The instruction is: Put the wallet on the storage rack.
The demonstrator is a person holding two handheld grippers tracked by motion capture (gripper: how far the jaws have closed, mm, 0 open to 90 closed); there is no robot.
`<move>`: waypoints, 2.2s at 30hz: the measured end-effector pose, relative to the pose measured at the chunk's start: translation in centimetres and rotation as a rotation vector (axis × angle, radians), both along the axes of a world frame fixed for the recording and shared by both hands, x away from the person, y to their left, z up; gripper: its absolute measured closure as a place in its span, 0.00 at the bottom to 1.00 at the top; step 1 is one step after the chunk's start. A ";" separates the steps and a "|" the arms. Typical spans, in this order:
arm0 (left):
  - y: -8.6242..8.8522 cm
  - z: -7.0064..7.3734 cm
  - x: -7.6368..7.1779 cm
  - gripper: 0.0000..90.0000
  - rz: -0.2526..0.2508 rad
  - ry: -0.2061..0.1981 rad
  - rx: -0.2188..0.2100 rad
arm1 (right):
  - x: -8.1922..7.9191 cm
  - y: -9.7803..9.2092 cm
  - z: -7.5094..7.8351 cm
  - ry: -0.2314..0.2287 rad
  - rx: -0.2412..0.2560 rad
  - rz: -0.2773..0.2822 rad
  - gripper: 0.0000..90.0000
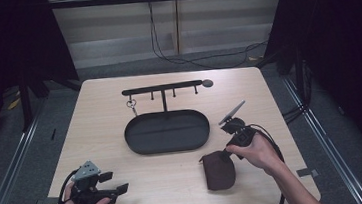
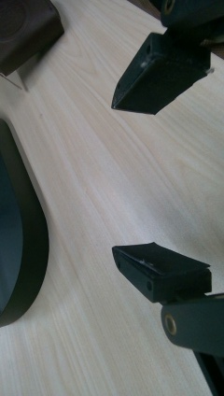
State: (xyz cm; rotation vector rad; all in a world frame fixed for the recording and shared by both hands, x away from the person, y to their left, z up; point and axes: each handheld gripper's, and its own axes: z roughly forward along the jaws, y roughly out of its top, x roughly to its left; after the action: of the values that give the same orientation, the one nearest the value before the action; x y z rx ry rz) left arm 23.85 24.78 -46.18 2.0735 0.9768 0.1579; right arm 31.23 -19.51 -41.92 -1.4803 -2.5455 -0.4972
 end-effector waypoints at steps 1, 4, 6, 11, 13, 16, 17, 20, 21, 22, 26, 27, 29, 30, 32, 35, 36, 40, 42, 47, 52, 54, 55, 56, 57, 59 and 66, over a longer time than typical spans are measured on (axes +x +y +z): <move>0.0 0.0 0.0 0.27 0.000 -0.001 -0.004 | 0.1 0.0 0.2 0.003 -0.004 -0.003 0.86; 0.0 0.0 0.0 0.27 0.004 -0.003 -0.007 | 0.3 0.0 0.8 -0.004 -0.031 0.006 0.86; 0.0 0.0 0.0 0.27 0.002 -0.003 -0.006 | 0.4 0.0 1.0 0.000 -0.050 -0.001 0.87; 0.0 0.1 0.0 0.27 -0.004 0.001 -0.007 | 0.8 -0.1 1.6 0.012 -0.079 0.005 0.88; 0.0 0.1 0.0 0.27 -0.004 0.003 -0.007 | 0.9 0.0 1.9 0.017 -0.088 0.007 0.90; -0.1 0.0 0.0 0.27 -0.004 -0.002 -0.003 | 1.0 0.0 2.2 0.026 -0.106 0.014 0.91; -0.1 0.0 0.0 0.27 -0.009 -0.001 -0.004 | 1.0 0.0 2.3 0.025 -0.109 0.012 0.91; -0.1 0.0 0.0 0.27 -0.004 -0.002 -0.004 | 1.0 -0.2 2.6 0.026 -0.121 0.008 0.92; -0.1 0.0 0.0 0.27 -0.005 -0.001 -0.005 | 1.1 -0.2 2.8 0.029 -0.125 0.010 0.92; -0.1 0.0 0.0 0.27 -0.006 0.001 -0.004 | 1.1 -0.3 2.9 0.026 -0.124 0.003 0.92; -0.1 0.0 0.0 0.26 -0.007 -0.003 -0.004 | 1.4 -0.4 3.7 0.028 -0.141 -0.001 0.93; -0.1 0.1 0.0 0.26 -0.013 -0.003 -0.001 | 1.5 -0.4 3.8 0.028 -0.148 -0.003 0.93; -0.2 0.1 -0.1 0.26 -0.006 -0.018 -0.001 | 1.7 -0.3 4.1 0.026 -0.150 -0.005 0.93; -0.2 0.2 -0.1 0.26 -0.009 -0.020 -0.005 | 1.8 -0.3 4.3 0.025 -0.151 -0.003 0.93; -0.2 0.1 -0.1 0.24 -0.016 -0.019 -0.003 | 2.0 -0.2 4.6 0.019 -0.153 -0.003 0.93; -0.3 0.2 -0.1 0.22 -0.031 -0.020 -0.011 | 2.1 -0.1 5.1 0.010 -0.159 0.000 0.93; -0.3 0.2 -0.1 0.20 -0.039 -0.018 -0.011 | 2.1 0.0 5.2 0.003 -0.163 0.004 0.92; -0.5 0.2 -0.3 0.18 -0.070 -0.026 -0.010 | 2.1 0.0 5.5 -0.019 -0.161 0.000 0.93; -0.6 0.2 -0.3 0.18 -0.070 -0.024 -0.005 | 2.1 -0.1 5.7 -0.016 -0.167 -0.004 0.93; -0.4 0.1 -0.2 0.18 -0.088 -0.028 -0.020 | 2.3 -0.2 6.2 -0.008 -0.163 -0.002 0.93; -0.3 0.2 -0.4 0.18 -0.115 -0.032 -0.023 | 2.9 -0.3 6.5 -0.004 -0.164 -0.007 0.93; -0.3 0.2 -0.3 0.18 -0.112 -0.031 -0.030 | 3.1 -0.3 6.6 0.001 -0.164 -0.012 0.93; -0.2 0.2 -0.3 0.18 -0.113 -0.032 -0.032 | 3.3 -0.3 6.7 0.005 -0.164 -0.017 0.93; -0.2 0.2 -0.3 0.18 -0.112 -0.032 -0.033 | 3.5 -0.3 6.8 0.003 -0.162 -0.022 0.93; -0.2 0.2 -0.3 0.18 -0.110 -0.033 -0.029 | 3.6 -0.4 6.9 0.000 -0.158 -0.028 0.93; -0.2 0.1 -0.3 0.18 -0.107 -0.027 -0.015 | 4.0 -0.4 7.1 0.000 -0.160 -0.030 0.93; -0.3 0.0 -0.2 0.18 -0.101 -0.019 -0.006 | 4.8 0.2 8.0 -0.020 -0.151 -0.034 0.93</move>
State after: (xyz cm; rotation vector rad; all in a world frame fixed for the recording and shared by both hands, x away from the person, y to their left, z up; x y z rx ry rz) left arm 23.64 24.49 -46.22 2.1070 0.8578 0.1219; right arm 36.06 -19.36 -33.92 -1.5782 -2.6290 -0.3330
